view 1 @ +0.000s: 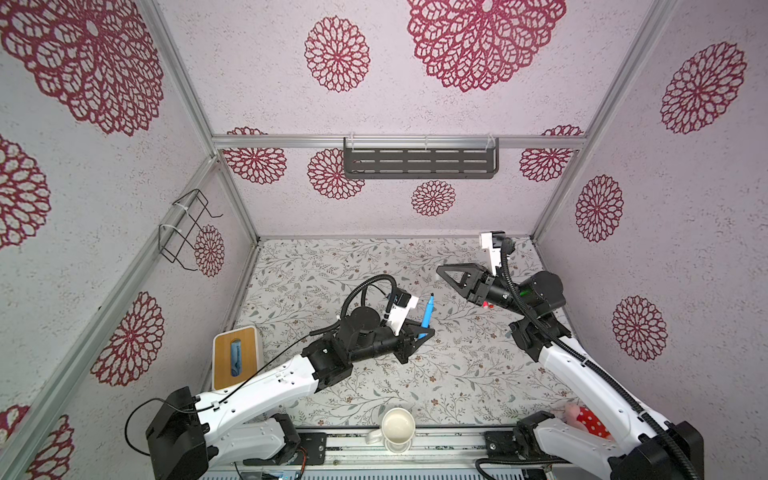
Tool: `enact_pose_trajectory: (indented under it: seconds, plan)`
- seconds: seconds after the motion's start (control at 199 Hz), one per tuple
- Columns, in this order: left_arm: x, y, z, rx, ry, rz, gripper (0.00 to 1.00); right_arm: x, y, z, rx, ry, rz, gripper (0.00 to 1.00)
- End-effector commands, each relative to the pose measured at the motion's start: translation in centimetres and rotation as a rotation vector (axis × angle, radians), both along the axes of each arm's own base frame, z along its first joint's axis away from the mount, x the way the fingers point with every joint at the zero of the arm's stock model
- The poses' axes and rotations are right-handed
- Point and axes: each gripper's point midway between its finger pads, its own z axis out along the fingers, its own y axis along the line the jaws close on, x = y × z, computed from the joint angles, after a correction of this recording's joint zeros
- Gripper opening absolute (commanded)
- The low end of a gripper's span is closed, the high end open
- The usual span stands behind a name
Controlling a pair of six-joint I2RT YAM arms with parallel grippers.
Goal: Insert the pens into the pen caps
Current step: 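Lift the clear cap and carry it toward the blue marker in the left gripper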
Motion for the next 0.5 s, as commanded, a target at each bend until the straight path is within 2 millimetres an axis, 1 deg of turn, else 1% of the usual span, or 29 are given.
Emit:
enact_pose_trajectory:
  seconds: [0.0, 0.281, 0.497]
  plan:
    - [-0.35, 0.00, 2.34, -0.033, -0.051, -0.002, 0.00, -1.05, -0.35, 1.47, 0.026, -0.094, -0.012, 0.00]
    - [-0.52, 0.38, 3.17, -0.049, -0.065, 0.003, 0.00, -1.18, 0.02, 1.07, 0.025, -0.091, -0.005, 0.00]
    - [-0.49, 0.42, 3.31, -0.050, -0.070, 0.004, 0.00, -1.42, 0.29, 0.81, 0.022, -0.091, 0.000, 0.00]
